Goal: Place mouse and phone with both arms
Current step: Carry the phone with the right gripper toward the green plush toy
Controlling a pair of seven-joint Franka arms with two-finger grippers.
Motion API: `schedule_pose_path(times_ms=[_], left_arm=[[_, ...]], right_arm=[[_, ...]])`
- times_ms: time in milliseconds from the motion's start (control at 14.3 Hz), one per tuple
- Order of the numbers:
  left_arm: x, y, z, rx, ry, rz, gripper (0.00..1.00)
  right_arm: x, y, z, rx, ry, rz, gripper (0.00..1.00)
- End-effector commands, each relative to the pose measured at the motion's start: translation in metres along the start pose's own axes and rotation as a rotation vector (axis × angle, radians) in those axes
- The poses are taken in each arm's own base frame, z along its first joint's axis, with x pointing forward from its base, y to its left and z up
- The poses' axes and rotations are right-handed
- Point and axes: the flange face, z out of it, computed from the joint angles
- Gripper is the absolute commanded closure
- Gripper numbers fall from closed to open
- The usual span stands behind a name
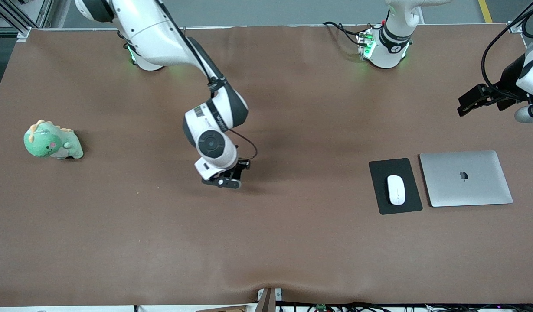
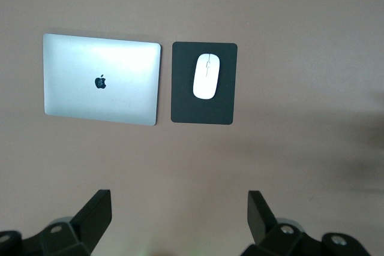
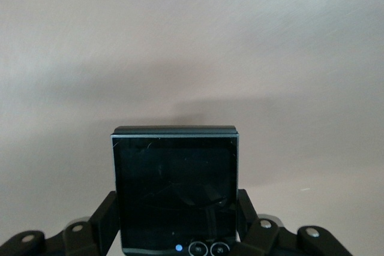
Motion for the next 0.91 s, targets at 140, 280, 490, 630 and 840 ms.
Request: schedule_pose_path(times_ms=[140, 280, 490, 630, 840], left_arm=[[0.003, -0.006, -0.005, -0.011, 0.009, 0.016, 0.00], [0.002, -0.004, -0.005, -0.011, 0.009, 0.019, 0.00], [0.003, -0.004, -0.004, -0.008, 0.008, 0.020, 0.00], [0.002, -0.003, -0.005, -0.009, 0.009, 0.022, 0.00], [0.002, -0.004, -0.005, -0.014, 0.009, 0.019, 0.00]], right_arm=[[0.013, 0.099, -0.039, 0.005, -0.052, 0.003, 1.00], [0.010, 0.131, -0.042, 0.005, -0.069, 0.024, 1.00], [0.013, 0.181, -0.036, -0.020, -0.084, 0.018, 1.00], [0.017, 0.213, -0.030, -0.058, -0.070, 0.030, 1.00], [0.019, 0.257, -0.027, -0.046, -0.056, -0.031, 1.00]])
